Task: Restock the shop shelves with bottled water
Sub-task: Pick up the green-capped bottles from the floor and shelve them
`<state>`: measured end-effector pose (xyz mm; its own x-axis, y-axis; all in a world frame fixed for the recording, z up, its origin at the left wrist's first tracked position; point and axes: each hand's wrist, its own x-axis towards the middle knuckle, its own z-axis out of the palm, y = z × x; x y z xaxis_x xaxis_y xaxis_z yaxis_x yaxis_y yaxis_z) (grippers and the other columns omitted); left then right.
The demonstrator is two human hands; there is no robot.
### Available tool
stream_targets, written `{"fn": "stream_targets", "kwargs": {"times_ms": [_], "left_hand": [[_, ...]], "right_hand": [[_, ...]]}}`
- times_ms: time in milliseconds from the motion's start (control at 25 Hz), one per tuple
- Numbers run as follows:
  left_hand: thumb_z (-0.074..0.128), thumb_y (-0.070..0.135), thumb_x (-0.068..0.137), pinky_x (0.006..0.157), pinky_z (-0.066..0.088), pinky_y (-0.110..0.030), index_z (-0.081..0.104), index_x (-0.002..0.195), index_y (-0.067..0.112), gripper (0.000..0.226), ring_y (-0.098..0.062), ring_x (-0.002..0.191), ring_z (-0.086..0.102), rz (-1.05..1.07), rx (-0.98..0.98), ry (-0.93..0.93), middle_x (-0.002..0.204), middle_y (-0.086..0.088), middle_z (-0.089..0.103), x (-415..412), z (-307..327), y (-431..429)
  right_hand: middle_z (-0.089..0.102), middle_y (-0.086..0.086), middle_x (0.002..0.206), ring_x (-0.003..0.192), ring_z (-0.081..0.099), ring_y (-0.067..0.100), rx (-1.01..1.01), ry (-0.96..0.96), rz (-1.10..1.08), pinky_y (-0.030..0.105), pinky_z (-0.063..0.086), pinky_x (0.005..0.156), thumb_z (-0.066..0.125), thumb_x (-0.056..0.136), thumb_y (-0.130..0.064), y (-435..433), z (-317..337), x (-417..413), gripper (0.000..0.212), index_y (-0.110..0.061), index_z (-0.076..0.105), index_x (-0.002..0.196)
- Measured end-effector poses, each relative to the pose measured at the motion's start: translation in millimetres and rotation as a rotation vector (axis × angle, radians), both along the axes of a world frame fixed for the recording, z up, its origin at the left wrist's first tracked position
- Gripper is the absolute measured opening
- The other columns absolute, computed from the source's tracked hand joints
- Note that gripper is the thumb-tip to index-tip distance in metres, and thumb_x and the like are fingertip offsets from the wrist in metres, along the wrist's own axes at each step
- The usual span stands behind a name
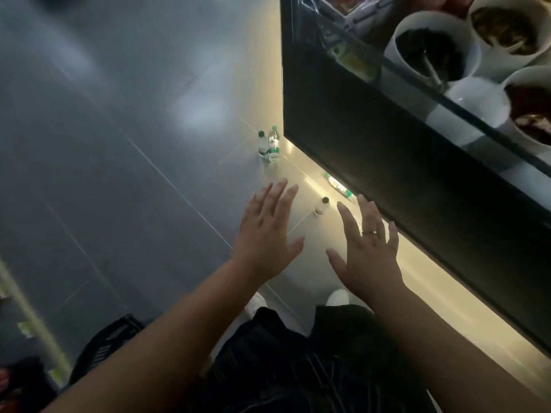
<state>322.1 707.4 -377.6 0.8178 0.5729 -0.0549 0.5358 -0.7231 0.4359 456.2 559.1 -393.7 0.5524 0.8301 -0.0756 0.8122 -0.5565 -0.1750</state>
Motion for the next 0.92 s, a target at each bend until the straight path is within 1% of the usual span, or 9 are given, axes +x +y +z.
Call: {"fn": "stream_targets", "kwargs": {"times_ms": [80, 160, 280, 400, 560, 640, 720, 840, 920], "left_hand": [[0.051, 0.052, 0.085, 0.121, 0.012, -0.044, 0.007, 0.15, 0.023, 0.083, -0.029, 0.15, 0.011, -0.034, -0.051, 0.056, 0.162, -0.009, 0.017, 32.1, -24.8, 13.1], [0.053, 0.048, 0.089, 0.122, 0.007, -0.043, 0.009, 0.153, 0.02, 0.083, -0.027, 0.151, 0.005, -0.032, -0.104, 0.117, 0.163, -0.007, 0.011, 60.8, -55.6, 20.1], [0.058, 0.044, 0.09, 0.12, -0.002, -0.04, 0.008, 0.155, 0.019, 0.085, -0.025, 0.151, 0.002, 0.087, -0.168, 0.204, 0.164, -0.005, 0.007, 102.5, -111.2, 23.1], [0.059, 0.044, 0.09, 0.121, 0.0, -0.041, 0.01, 0.154, 0.019, 0.085, -0.025, 0.151, 0.003, 0.204, -0.244, 0.252, 0.163, -0.005, 0.009, 137.8, -174.0, 21.0], [0.063, 0.043, 0.089, 0.122, 0.006, -0.042, 0.013, 0.154, 0.02, 0.085, -0.026, 0.151, 0.007, 0.295, -0.382, 0.26, 0.163, -0.004, 0.011, 181.6, -287.6, 30.1], [0.065, 0.043, 0.087, 0.121, 0.009, -0.043, 0.015, 0.153, 0.02, 0.086, -0.027, 0.15, 0.01, 0.327, -0.456, 0.267, 0.163, -0.004, 0.013, 196.1, -359.2, 38.4], [0.066, 0.045, 0.087, 0.121, 0.009, -0.042, 0.012, 0.154, 0.019, 0.09, -0.028, 0.15, 0.009, 0.334, -0.497, 0.272, 0.163, -0.005, 0.012, 209.0, -430.9, 45.9], [0.067, 0.045, 0.086, 0.121, 0.005, -0.035, 0.007, 0.155, 0.018, 0.095, -0.026, 0.15, 0.007, 0.321, -0.538, 0.268, 0.163, -0.004, 0.01, 221.2, -534.2, 52.2], [0.069, 0.047, 0.084, 0.12, 0.006, -0.035, 0.008, 0.155, 0.018, 0.098, -0.026, 0.15, 0.008, 0.318, -0.572, 0.244, 0.163, -0.005, 0.011, 228.2, -588.7, 48.4]], "right_hand": [[0.016, 0.014, 0.16, 0.147, 0.018, 0.035, -0.033, 0.06, -0.042, 0.056, 0.009, 0.112, 0.071, 0.08, -0.044, 10.3, -24.2, 24.5, 0.089, -0.029, 0.015, 0.147], [0.016, 0.014, 0.159, 0.146, 0.02, 0.035, -0.043, 0.12, -0.053, 0.058, 0.017, 0.113, 0.072, 0.08, -0.038, 19.8, -52.8, 52.9, 0.09, -0.029, 0.013, 0.148], [0.018, 0.017, 0.158, 0.143, 0.025, 0.038, -0.108, 0.218, -0.027, 0.058, 0.024, 0.112, 0.071, 0.08, -0.029, 37.3, -113.7, 100.3, 0.091, -0.028, 0.011, 0.148], [0.02, 0.017, 0.158, 0.138, 0.036, 0.039, -0.194, 0.292, -0.013, 0.057, 0.029, 0.111, 0.069, 0.081, -0.029, 44.1, -172.5, 134.8, 0.088, -0.025, 0.012, 0.149], [0.017, 0.012, 0.16, 0.14, 0.033, 0.035, -0.356, 0.325, 0.004, 0.053, 0.028, 0.114, 0.068, 0.084, -0.038, 61.3, -266.8, 177.6, 0.089, -0.022, 0.013, 0.151], [0.02, 0.011, 0.159, 0.14, 0.034, 0.036, -0.384, 0.329, -0.005, 0.053, 0.032, 0.112, 0.07, 0.083, -0.04, 67.6, -327.3, 194.1, 0.091, -0.019, 0.016, 0.152], [0.022, 0.012, 0.158, 0.138, 0.036, 0.037, -0.397, 0.302, 0.012, 0.054, 0.035, 0.11, 0.072, 0.081, -0.041, 73.0, -390.0, 211.2, 0.092, -0.018, 0.017, 0.152], [0.021, 0.011, 0.159, 0.141, 0.032, 0.035, -0.469, 0.271, -0.019, 0.052, 0.034, 0.111, 0.069, 0.082, -0.045, 78.7, -494.1, 232.0, 0.092, -0.019, 0.015, 0.152], [0.019, 0.011, 0.159, 0.143, 0.029, 0.034, -0.465, 0.232, -0.057, 0.05, 0.033, 0.113, 0.067, 0.084, -0.047, 79.9, -556.5, 245.8, 0.091, -0.02, 0.013, 0.153]]}}
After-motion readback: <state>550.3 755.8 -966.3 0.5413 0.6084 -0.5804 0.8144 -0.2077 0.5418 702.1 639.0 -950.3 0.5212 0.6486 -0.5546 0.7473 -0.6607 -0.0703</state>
